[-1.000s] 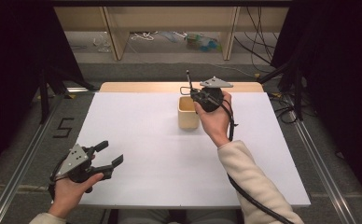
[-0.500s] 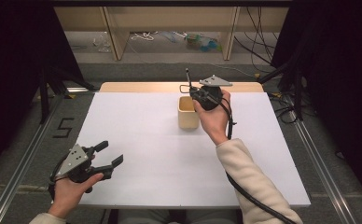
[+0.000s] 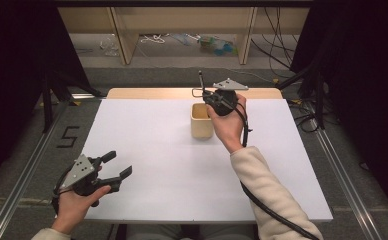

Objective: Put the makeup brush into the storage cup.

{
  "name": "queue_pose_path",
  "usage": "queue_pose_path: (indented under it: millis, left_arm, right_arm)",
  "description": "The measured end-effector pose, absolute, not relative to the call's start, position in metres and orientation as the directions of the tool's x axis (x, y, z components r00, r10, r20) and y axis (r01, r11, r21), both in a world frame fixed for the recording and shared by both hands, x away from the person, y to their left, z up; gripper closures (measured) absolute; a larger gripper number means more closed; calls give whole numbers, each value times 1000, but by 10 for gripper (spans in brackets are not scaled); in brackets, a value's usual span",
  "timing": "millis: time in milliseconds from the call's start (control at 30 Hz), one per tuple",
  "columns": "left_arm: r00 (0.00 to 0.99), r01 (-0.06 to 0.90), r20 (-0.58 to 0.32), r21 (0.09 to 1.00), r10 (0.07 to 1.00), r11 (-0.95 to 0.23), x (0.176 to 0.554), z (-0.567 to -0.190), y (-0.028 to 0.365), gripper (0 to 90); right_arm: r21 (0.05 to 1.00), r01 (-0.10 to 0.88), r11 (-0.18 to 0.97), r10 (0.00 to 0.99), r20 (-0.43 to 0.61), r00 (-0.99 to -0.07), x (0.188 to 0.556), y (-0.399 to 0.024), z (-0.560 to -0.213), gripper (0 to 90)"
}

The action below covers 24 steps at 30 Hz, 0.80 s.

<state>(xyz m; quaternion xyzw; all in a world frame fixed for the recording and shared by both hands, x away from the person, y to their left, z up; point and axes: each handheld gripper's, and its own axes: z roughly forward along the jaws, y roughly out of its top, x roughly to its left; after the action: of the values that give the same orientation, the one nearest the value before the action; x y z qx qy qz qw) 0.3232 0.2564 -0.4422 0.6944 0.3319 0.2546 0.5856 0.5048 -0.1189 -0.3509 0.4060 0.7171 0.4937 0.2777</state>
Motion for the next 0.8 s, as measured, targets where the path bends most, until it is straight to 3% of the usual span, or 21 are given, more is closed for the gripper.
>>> queue_pose_path:
  millis: [800]
  left_arm:
    - [655,168,-43,982,754,-90,322,-442,256,213]
  right_arm:
    - [938,304,164,864,12,-503,512,-115,-349,842]
